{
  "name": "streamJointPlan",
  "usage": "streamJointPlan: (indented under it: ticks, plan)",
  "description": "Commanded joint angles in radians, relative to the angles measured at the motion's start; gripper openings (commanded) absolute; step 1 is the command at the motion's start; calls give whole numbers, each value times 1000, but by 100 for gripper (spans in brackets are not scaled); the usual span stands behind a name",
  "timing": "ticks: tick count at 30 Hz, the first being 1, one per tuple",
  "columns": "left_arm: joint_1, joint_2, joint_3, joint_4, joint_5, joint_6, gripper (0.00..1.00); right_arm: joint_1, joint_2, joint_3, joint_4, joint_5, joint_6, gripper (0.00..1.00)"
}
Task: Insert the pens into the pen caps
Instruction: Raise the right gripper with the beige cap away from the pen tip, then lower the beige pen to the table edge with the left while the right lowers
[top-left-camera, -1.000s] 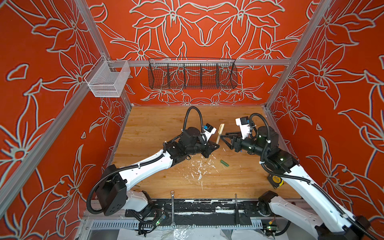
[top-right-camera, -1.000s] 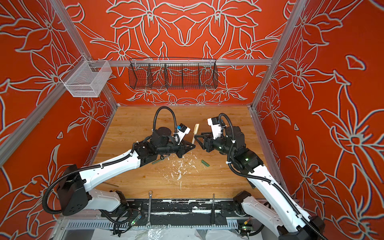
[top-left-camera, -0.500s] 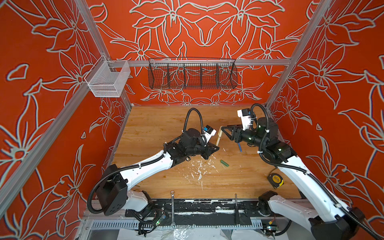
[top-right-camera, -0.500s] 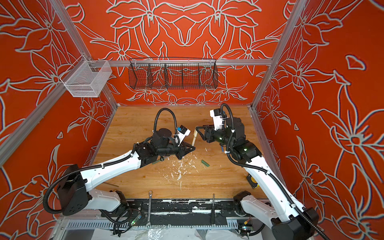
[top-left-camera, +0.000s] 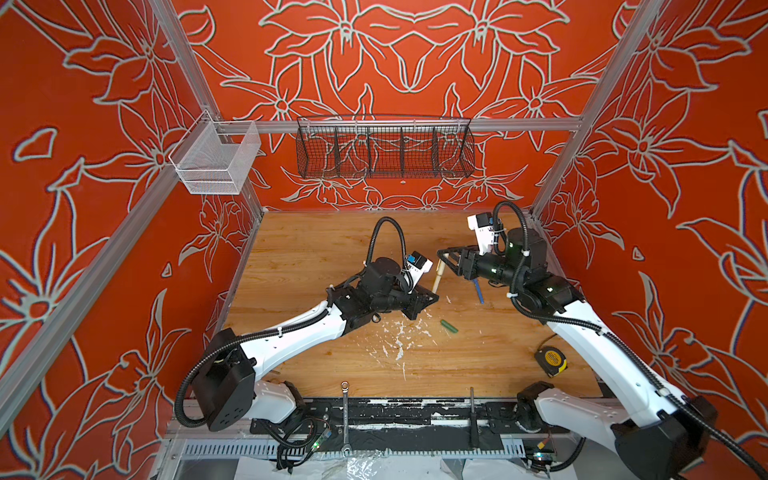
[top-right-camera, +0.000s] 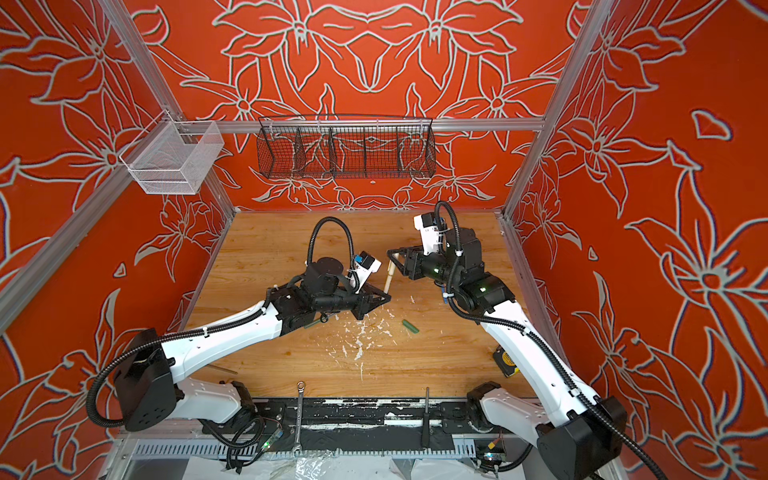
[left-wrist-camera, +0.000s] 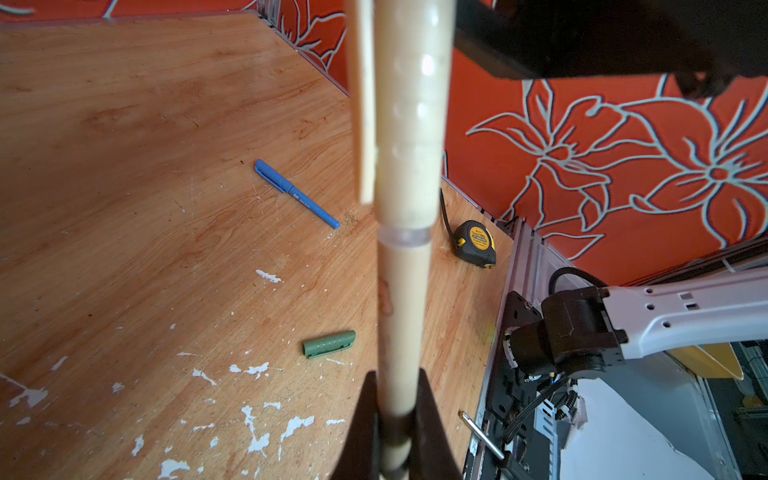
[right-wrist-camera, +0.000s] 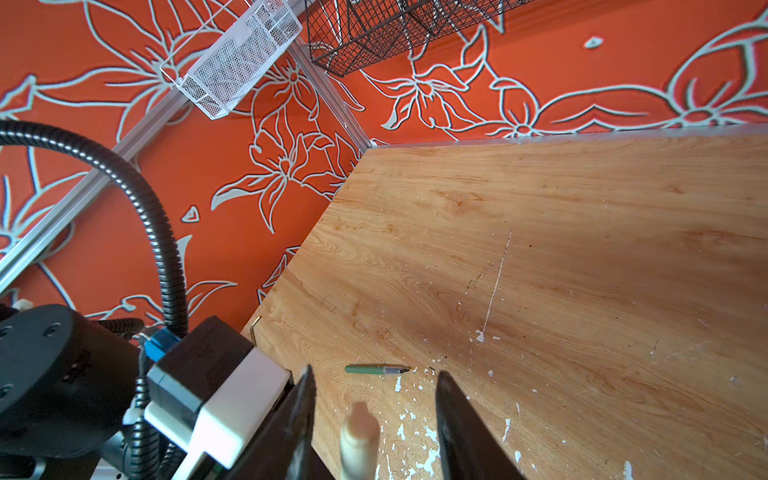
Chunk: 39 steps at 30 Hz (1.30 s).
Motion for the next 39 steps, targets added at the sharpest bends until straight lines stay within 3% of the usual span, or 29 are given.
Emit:
streamJointPlan:
  ticks: [1,10,15,19,29,39]
  plan:
    - [6,-16,-10,31,18,0,0,-6,12,31,47,-38,18,42]
    - [6,-10,7,24,13,7,0,-5,30,23,66,-65,32,20]
    - [8,-1,50,-21,-75,-15,0,-5,30,5,72,-69,36,0]
    - [32,20,113,-42,-112,-33,0,-5,32,-20,70,-57,44,0]
    - [147,155,226,63,-11,-59,0,-3,53,-138,110,-78,143,0]
    - [267,344,345,260,107,-237,0,11,-16,-339,263,10,277,0]
